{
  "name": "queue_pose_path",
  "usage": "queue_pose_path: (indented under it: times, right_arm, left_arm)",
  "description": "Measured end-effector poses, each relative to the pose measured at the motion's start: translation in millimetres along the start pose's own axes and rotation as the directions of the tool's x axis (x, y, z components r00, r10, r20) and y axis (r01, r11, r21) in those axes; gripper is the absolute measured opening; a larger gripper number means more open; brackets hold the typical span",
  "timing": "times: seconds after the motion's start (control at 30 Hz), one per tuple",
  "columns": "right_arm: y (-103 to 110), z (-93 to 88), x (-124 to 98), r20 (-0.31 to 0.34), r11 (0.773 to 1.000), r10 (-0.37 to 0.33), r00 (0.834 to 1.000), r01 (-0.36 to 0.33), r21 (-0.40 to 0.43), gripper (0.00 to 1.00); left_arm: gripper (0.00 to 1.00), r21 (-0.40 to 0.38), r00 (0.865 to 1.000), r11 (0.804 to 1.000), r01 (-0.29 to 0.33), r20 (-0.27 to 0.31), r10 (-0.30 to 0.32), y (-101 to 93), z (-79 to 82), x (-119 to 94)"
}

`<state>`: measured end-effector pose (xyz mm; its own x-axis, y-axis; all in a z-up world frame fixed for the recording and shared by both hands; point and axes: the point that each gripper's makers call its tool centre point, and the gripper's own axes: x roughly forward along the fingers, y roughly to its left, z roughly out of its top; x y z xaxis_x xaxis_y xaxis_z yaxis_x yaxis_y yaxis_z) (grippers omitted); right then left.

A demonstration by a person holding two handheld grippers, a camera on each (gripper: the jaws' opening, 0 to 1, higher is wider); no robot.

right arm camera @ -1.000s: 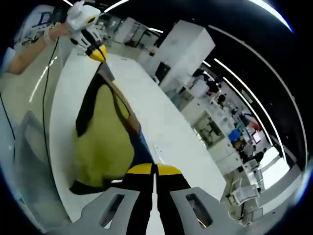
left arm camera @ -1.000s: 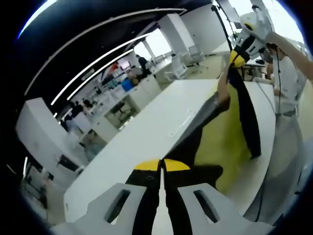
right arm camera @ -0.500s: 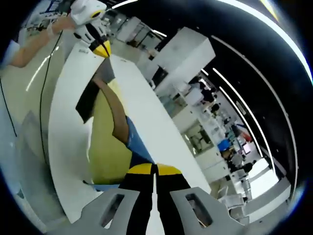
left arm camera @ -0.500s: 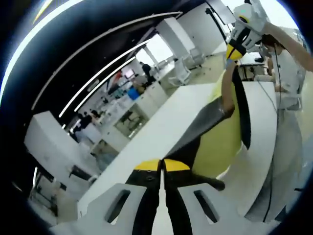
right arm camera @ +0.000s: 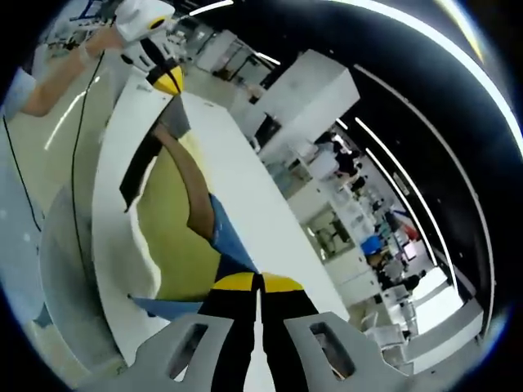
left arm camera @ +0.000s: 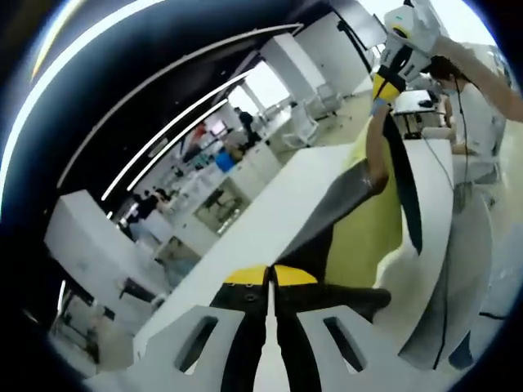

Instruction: Fold the garment on the visible template until the final outline fits inside the template.

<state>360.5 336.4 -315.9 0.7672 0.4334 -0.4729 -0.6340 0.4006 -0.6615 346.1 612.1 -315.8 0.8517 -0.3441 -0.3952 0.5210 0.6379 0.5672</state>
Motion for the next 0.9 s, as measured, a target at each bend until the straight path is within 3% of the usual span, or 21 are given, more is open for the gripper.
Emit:
queue_pose_path:
  times: [0.23, 0.6, 0.9]
  right_arm:
    - [13.5, 5.5, -22.7, 0.026, 1.0, 0.007, 1.0, -0.007, 0.008, 0.01]
    - [27.0, 14.3, -50.3, 0.046, 1.0, -0.009, 0.999, 0.01, -0.022, 0.01]
    - [36.9, 16.0, -71.5, 0.058, 0.999, -0.02, 0.998, 0.022, -0.033, 0.01]
  left_arm:
    - [0.0, -0.012, 1.0, 1.0, 0.004, -0.006, -0.004, -18.9, -5.6, -24.3]
    - [0.0, 0.002, 0.999, 0.999, -0.04, 0.011, 0.04, -32.0, 5.0, -60.8]
    - [0.0, 0.009, 0.999, 0.999, -0.038, 0.011, 0.038, -46.3, 9.3, -79.0]
